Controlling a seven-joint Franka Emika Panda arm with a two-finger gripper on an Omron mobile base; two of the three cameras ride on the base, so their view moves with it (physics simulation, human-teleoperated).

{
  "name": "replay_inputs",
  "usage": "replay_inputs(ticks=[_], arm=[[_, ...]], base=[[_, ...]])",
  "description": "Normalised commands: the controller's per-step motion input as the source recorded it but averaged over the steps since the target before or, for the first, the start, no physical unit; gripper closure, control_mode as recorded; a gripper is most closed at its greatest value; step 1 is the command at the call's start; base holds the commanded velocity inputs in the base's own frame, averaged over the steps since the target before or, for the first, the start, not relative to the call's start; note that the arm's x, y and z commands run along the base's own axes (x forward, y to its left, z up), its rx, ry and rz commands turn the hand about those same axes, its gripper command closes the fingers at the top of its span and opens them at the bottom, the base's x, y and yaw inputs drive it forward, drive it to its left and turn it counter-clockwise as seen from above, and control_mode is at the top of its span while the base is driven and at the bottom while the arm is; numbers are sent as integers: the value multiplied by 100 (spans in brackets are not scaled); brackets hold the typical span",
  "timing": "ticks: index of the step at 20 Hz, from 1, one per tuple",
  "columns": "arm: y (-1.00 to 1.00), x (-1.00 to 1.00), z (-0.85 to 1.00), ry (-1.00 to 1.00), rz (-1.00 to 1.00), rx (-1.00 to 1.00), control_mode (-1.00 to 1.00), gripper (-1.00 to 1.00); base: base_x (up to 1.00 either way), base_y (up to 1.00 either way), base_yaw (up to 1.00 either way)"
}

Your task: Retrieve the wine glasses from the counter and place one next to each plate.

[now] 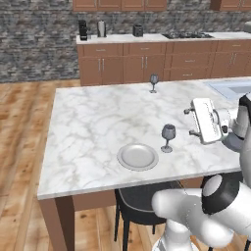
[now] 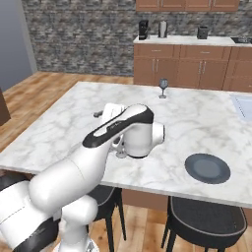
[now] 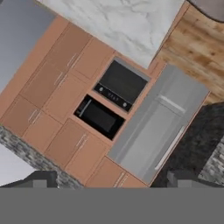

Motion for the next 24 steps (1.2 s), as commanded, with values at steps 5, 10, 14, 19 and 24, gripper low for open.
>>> replay_inputs(ticks=[5, 10, 14, 19, 24], arm=[[16, -9, 5, -4, 2, 0, 100, -100], [0, 0, 0, 0, 0, 0, 100, -100], [0, 0, 0, 0, 0, 0, 100, -100], [0, 0, 0, 0, 0, 0, 100, -100], [0, 0, 0, 0, 0, 0, 100, -100]], base=[[-46, 62, 11], [-96, 90, 11], [-96, 100, 14], [-44, 100, 4], [21, 100, -10]])
